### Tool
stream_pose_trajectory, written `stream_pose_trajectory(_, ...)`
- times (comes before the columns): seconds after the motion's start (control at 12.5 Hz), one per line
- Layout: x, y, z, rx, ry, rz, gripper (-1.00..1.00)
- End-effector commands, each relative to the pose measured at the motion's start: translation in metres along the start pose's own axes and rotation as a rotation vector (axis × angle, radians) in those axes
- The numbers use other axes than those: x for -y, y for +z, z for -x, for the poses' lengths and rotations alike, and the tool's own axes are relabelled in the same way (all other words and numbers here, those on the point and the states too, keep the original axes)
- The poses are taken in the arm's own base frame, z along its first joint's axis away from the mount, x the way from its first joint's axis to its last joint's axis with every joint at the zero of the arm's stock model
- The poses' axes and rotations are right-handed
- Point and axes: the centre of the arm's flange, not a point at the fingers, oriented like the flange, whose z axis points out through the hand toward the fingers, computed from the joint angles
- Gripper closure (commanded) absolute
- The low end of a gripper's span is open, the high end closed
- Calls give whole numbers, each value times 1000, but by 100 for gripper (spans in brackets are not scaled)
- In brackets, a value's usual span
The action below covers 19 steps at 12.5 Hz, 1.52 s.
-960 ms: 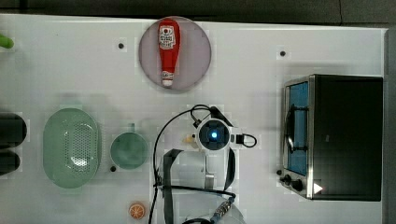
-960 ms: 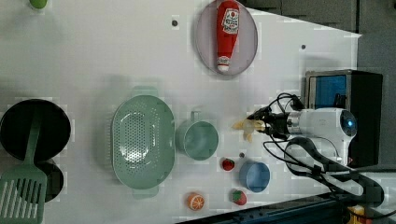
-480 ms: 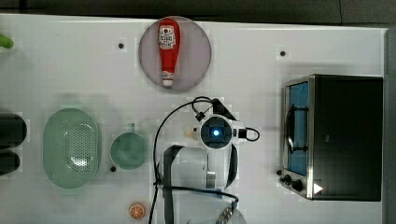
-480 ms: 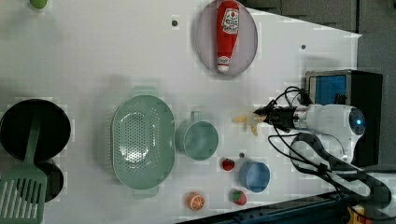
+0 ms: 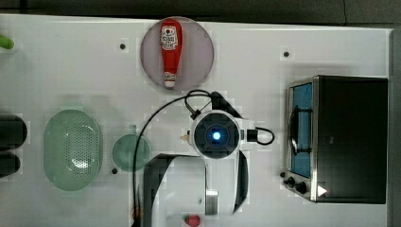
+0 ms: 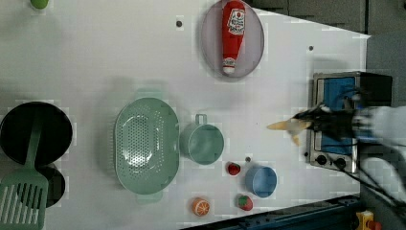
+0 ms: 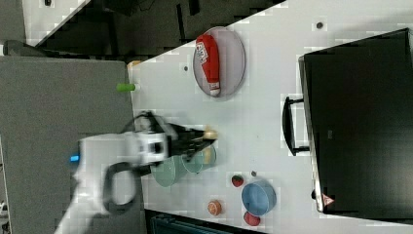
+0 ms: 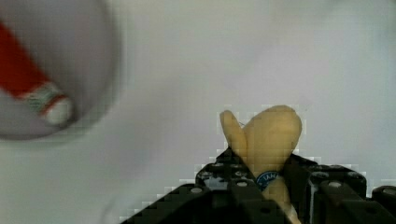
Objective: Pick banana from table and place on oven.
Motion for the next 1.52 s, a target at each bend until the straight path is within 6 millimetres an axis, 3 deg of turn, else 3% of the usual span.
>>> stream_pose_trajectory(0.08, -9, -116, -7, -11, 46, -8, 47)
stream_pose_trajectory(0.24, -14, -175, -3, 1, 48, 7, 47)
stream_pose_trajectory(0.32, -16, -193, -5, 5, 54, 11, 47)
stream_pose_trajectory(0.48, -21, -209, -26, -6, 87, -2, 47)
stream_pose_trajectory(0.64, -39, -201, -62, 7, 116, -1, 47)
stream_pose_trajectory(0.8, -72, -186, -102, 28, 63, 5, 47)
stream_pose_trajectory(1.2, -190, -132, -199, 15, -94, 17, 47)
stream_pose_trajectory(1.36, -227, -112, -228, -42, -156, 38, 47)
stream_pose_trajectory(1.52, -252, -92, -242, -40, -204, 69, 47)
